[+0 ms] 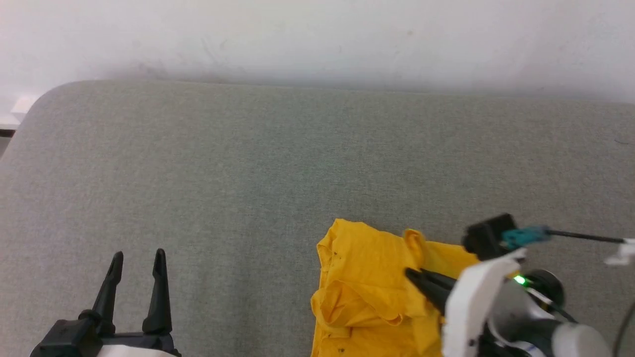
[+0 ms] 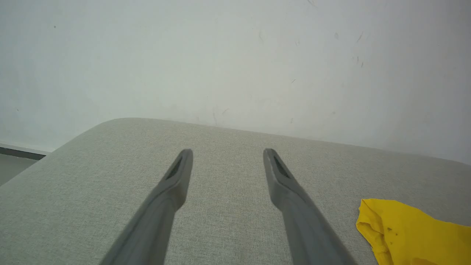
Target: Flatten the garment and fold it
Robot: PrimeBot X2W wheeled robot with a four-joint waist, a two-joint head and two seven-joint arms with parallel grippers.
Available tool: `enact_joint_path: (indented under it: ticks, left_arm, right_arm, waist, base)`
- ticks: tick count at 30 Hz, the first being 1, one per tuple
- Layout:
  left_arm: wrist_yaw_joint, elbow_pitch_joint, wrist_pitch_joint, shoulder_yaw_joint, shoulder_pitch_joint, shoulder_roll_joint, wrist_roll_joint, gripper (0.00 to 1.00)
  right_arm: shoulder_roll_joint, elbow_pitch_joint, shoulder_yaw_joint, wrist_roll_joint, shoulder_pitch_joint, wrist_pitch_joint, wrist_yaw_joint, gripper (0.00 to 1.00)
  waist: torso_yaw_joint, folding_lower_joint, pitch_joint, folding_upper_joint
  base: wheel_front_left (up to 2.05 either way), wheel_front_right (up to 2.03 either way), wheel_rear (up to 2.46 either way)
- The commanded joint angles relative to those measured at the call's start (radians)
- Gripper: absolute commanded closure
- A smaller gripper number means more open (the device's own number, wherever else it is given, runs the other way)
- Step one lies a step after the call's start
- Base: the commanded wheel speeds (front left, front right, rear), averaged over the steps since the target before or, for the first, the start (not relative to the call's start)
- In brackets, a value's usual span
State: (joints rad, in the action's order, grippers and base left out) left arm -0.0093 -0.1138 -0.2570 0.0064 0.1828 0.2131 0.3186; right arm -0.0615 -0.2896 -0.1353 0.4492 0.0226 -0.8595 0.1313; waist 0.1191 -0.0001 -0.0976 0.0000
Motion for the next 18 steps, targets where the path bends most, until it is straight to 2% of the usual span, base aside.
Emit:
enact_joint_path:
  ticks: [1,7,18]
  left_arm:
    - [-0.008,0.001,-0.005,0.003,0.007,-0.003,0.008,0.0]
    - [-0.014,0.009,-0.005,-0.002,-0.01,-0.009,0.015,0.0]
    - [-0.043,0.061,-0.005,-0.026,-0.067,-0.041,0.019,0.0]
  right_arm:
    - [0.004,0.012,-0.053,0.004,-0.048,0.001,-0.001,1.0]
    - [0.009,0.124,-0.176,-0.021,-0.166,0.025,-0.001,1.0]
    - [0.011,0.463,-0.273,-0.101,-0.295,0.06,-0.001,1.0]
  waist:
    - [0.013,0.0001,-0.007,0.0]
    - [0.038,0.0001,-0.026,0.0]
    - [0.081,0.0001,-0.064,0.0]
  base:
    - [0.0,0.0,0.0]
    - [0.0,0.0,0.0]
    - [0.0,0.0,0.0]
